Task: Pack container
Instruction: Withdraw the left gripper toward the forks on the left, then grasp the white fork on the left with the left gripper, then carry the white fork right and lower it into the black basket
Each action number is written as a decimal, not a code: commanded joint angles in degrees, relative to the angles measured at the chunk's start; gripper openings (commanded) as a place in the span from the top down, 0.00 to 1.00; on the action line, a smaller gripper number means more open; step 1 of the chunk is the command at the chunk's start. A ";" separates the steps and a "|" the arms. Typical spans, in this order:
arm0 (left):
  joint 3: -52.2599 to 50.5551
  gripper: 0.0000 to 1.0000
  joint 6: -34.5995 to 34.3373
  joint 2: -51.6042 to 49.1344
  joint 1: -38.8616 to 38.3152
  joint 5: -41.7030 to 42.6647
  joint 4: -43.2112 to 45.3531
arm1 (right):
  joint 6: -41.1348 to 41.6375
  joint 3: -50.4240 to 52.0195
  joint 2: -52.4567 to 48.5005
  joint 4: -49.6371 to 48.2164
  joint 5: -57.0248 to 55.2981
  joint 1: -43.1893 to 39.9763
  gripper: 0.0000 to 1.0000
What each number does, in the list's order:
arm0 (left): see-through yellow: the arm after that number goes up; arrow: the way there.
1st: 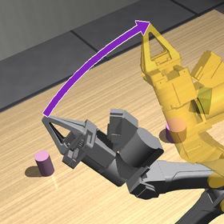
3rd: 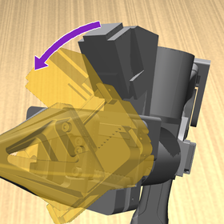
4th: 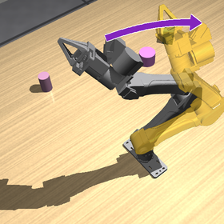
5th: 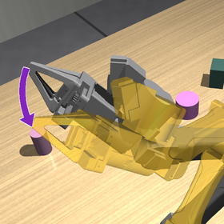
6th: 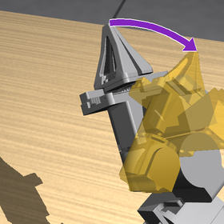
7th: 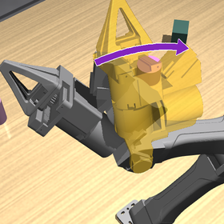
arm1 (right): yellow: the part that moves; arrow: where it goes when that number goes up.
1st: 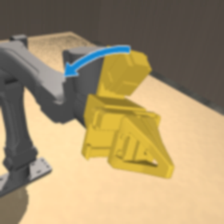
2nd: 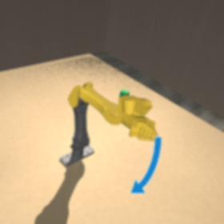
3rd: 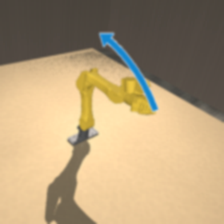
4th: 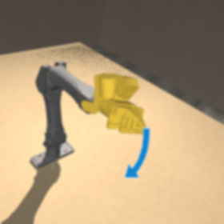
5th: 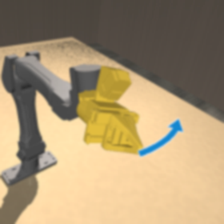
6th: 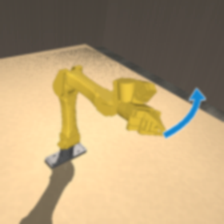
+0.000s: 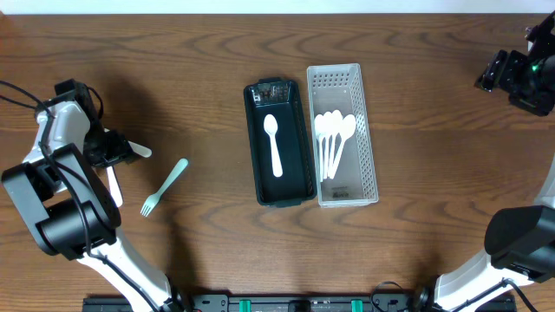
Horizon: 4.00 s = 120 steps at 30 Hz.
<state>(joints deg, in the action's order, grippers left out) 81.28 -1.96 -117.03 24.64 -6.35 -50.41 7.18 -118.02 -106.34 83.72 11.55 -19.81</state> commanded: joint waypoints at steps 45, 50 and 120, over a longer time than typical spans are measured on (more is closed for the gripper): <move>-4.50 0.86 4.31 -3.21 4.04 7.23 3.34 | 2.21 -1.09 0.28 0.11 -0.20 -0.26 0.21; -4.50 0.90 4.28 -3.19 4.04 7.23 3.19 | 2.21 -1.09 0.28 0.13 -0.20 -0.26 0.21; 16.37 0.53 -10.34 -1.07 -53.31 1.95 -6.23 | -1.70 -1.09 0.28 1.14 -0.15 -0.26 0.19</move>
<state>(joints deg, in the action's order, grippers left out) 97.84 -16.58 -120.49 -28.93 -0.36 -56.47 6.44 -118.02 -106.34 84.73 11.57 -19.81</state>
